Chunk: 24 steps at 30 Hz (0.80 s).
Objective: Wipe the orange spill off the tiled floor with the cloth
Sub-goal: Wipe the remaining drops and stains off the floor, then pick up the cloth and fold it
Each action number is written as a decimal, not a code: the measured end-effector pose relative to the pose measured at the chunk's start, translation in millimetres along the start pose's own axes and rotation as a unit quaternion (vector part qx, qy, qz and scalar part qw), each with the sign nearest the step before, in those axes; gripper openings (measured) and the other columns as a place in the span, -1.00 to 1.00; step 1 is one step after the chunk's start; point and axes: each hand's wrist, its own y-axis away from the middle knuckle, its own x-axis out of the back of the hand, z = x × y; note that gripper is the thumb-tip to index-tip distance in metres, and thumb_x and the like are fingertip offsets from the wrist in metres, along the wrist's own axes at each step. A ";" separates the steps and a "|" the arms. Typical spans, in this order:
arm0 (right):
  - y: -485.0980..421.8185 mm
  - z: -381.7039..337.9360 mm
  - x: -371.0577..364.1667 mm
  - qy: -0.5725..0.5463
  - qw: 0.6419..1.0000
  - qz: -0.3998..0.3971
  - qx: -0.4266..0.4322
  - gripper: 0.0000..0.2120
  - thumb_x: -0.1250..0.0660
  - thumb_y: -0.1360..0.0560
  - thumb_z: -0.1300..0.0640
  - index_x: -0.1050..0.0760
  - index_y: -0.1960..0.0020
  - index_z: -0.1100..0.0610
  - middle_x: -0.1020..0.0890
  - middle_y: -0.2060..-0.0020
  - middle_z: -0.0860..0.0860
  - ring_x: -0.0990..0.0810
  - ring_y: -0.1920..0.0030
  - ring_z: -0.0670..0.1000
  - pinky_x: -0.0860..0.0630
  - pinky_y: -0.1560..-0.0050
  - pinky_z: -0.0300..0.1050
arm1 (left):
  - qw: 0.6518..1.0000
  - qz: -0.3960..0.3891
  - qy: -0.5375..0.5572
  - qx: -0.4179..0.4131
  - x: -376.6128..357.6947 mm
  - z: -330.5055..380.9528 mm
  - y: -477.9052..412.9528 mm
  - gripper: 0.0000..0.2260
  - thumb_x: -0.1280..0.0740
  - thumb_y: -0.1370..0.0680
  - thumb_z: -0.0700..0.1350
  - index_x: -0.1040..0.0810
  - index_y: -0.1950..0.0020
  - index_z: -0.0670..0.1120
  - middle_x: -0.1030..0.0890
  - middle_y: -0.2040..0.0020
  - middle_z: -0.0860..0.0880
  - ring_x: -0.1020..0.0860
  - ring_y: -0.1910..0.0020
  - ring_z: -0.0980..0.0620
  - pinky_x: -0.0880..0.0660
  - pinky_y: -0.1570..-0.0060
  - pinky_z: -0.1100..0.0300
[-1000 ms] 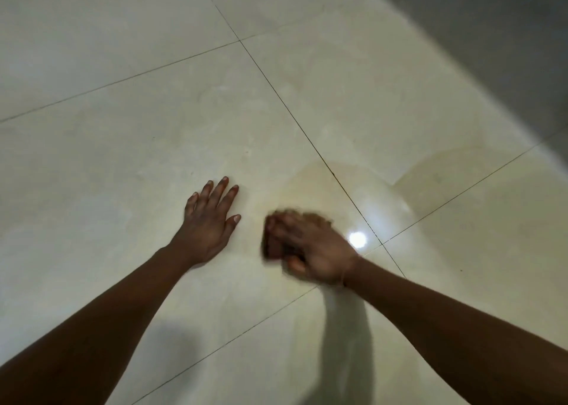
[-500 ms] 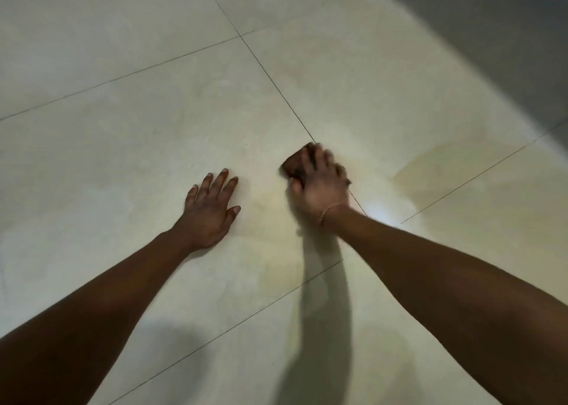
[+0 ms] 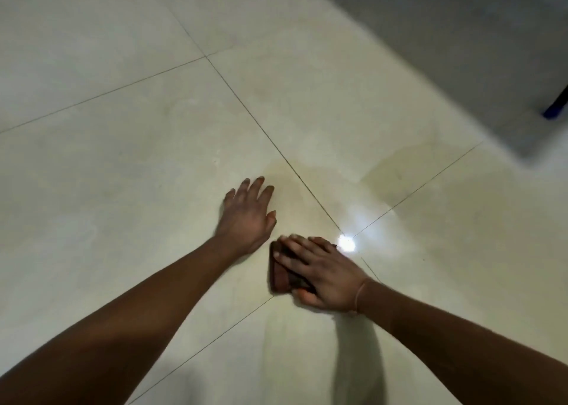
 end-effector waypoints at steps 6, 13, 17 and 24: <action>16.1 89.5 15.9 -0.045 0.866 0.174 -0.467 -0.36 -0.11 -0.49 -0.12 -0.19 -0.53 0.03 -0.20 -0.54 0.11 -0.16 -0.52 0.12 -0.18 -0.44 0.13 | 0.999 0.019 -0.006 0.027 -18.9 8.0 -7.2 -0.41 0.05 -0.54 0.16 -0.25 -0.50 -0.08 -0.21 -0.54 -0.12 -0.16 -0.51 -0.19 -0.13 -0.41 -0.14; -15.1 15.9 -3.4 -0.048 0.951 0.130 -0.276 -0.38 -0.22 -0.46 -0.09 -0.26 -0.50 -0.01 -0.20 -0.54 0.07 -0.19 -0.51 0.13 -0.20 -0.42 0.12 | 0.995 0.090 0.045 0.016 -21.4 24.3 -21.7 -0.51 -0.01 -0.56 0.10 -0.41 -0.38 -0.09 -0.36 -0.45 -0.15 -0.30 -0.43 -0.19 -0.22 -0.36 -0.15; 16.4 -16.2 -3.5 -0.089 0.980 0.057 -0.170 -0.49 -0.25 -0.51 -0.02 -0.34 -0.45 0.02 -0.40 -0.43 0.08 -0.41 -0.38 0.15 -0.40 -0.19 0.08 | 0.990 0.096 0.098 0.028 -15.4 44.7 -4.6 -0.55 -0.05 -0.55 0.06 -0.45 -0.34 -0.09 -0.42 -0.38 -0.13 -0.38 -0.36 -0.15 -0.28 -0.32 -0.14; 120.1 -59.6 149.5 -0.175 0.953 -0.102 -0.224 -0.79 -0.23 -0.41 0.10 -0.42 -0.03 -0.09 -0.52 0.05 -0.11 -0.55 0.08 0.04 -0.47 0.16 -0.07 | 0.982 -0.118 0.142 -0.049 106.5 113.5 101.3 -0.60 -0.04 -0.56 0.00 -0.49 -0.31 -0.03 -0.52 -0.28 0.00 -0.47 -0.28 -0.03 -0.32 -0.26 0.05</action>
